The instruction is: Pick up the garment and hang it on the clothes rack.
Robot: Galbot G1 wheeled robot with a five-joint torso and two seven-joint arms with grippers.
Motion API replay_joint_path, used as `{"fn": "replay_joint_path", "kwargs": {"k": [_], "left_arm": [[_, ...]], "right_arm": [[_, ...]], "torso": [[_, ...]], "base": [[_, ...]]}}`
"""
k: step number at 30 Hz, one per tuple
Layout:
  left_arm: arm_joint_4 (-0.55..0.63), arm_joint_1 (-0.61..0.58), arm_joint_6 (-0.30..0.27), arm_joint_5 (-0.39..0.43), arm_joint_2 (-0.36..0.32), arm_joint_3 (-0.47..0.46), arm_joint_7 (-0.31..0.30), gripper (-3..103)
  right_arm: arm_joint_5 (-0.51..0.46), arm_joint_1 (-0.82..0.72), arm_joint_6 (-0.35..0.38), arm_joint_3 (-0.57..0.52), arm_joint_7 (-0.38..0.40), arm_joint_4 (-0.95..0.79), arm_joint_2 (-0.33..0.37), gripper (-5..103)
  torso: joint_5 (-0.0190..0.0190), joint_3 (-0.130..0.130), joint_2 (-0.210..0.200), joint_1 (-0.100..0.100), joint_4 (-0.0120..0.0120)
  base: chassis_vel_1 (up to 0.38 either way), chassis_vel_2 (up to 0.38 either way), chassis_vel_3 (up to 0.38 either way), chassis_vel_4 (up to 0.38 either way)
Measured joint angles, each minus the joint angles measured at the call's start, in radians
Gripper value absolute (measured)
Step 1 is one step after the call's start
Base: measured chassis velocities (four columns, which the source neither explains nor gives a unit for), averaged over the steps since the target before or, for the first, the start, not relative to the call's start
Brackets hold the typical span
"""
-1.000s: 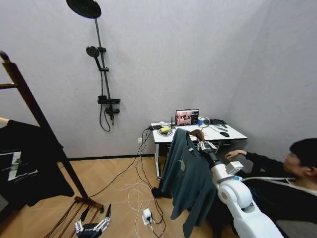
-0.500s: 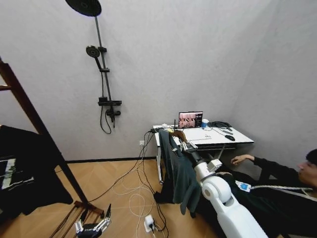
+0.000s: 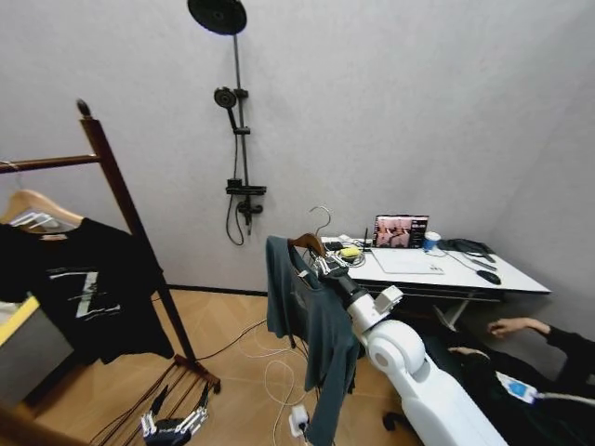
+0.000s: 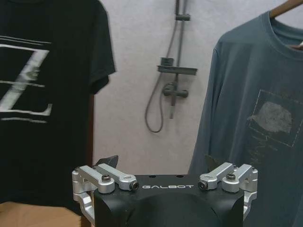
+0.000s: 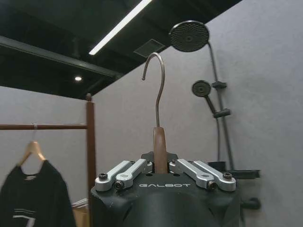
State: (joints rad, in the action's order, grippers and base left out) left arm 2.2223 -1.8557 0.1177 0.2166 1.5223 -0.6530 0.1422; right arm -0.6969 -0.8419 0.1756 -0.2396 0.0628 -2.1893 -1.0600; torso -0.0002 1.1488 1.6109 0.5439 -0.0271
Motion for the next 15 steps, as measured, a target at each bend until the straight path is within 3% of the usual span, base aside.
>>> {"fn": "replay_joint_path", "kwargs": {"k": [7, 10, 15], "left_arm": [[0.000, 0.000, 0.000, 0.000, 0.000, 0.000, 0.000, 100], [0.000, 0.000, 0.000, 0.000, 0.000, 0.000, 0.000, 100], [0.000, 0.000, 0.000, 0.000, 0.000, 0.000, 0.000, 100]], "right_arm": [[-0.022, -0.027, 0.077, -0.019, 0.031, -0.126, 0.011, 10], [-0.107, 0.034, 0.121, -0.041, 0.035, -0.160, 0.048, 10], [-0.149, 0.087, 0.135, -0.044, 0.025, -0.154, 0.049, 10]], "torso": [[0.0002, 0.000, 0.000, 0.000, -0.0007], [0.0001, 0.000, 0.000, 0.000, -0.0006], [0.0005, 0.000, 0.000, 0.000, -0.0004]], "base": [[0.149, 0.127, 0.122, 0.113], [0.122, 0.112, 0.138, 0.124], [0.133, 0.124, 0.169, 0.134]]}}
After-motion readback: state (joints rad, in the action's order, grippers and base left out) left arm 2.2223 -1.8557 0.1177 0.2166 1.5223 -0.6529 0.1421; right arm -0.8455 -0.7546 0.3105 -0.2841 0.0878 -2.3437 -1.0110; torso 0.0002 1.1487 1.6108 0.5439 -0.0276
